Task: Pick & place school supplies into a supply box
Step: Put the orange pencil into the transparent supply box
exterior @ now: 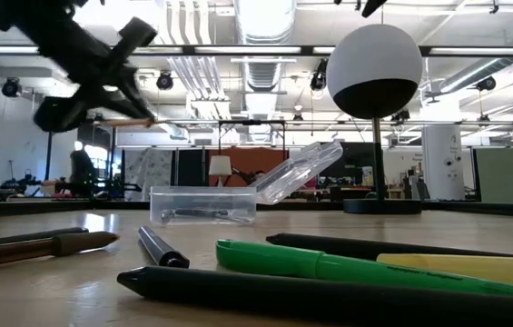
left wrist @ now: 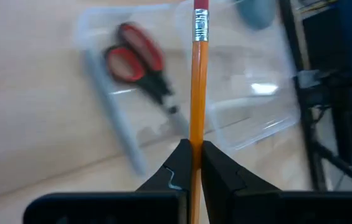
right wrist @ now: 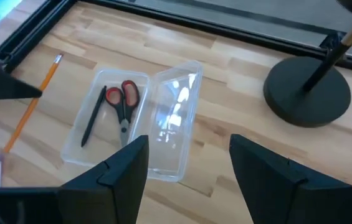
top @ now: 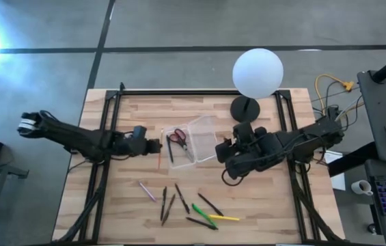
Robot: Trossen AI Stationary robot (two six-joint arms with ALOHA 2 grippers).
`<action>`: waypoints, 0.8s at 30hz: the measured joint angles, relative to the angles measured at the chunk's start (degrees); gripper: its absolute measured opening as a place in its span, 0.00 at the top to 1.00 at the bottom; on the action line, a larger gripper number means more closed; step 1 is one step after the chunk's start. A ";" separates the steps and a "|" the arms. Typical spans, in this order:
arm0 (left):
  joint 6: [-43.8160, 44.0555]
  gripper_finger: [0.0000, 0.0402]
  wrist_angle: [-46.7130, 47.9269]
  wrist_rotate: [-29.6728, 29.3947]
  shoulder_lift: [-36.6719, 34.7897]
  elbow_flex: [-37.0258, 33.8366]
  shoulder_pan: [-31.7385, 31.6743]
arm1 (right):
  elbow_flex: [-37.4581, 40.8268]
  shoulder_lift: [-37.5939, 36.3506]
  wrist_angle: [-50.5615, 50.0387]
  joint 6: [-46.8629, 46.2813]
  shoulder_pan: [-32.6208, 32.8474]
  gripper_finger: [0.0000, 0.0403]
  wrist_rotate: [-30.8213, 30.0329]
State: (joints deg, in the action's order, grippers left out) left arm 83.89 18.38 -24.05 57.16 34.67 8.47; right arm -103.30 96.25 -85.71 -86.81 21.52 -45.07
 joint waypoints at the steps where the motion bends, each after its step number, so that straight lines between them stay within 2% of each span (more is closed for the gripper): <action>1: -0.91 1.00 -1.79 0.01 1.97 0.91 -0.47 | 0.22 0.04 -0.08 -0.41 0.00 0.47 -0.01; 8: -13.24 1.00 -1.90 8.05 19.55 12.13 -8.18 | 0.76 -0.49 -1.10 -1.81 0.00 0.47 1.45; 13: -21.82 1.00 -1.96 15.15 29.35 20.07 -13.99 | 1.09 -0.53 -1.32 -3.67 1.01 0.47 1.61; 17: -26.33 1.00 -0.48 18.95 32.87 23.94 -17.60 | 1.50 -0.53 -2.71 -6.48 2.37 0.47 1.61; 24: -26.33 1.00 2.05 20.21 33.46 20.58 -19.05 | 2.05 -0.53 -4.33 -9.68 3.51 0.47 1.58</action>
State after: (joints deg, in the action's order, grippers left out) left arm 57.56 20.43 -3.85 90.62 55.25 -10.58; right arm -101.25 95.72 -90.04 -96.49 25.03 -43.48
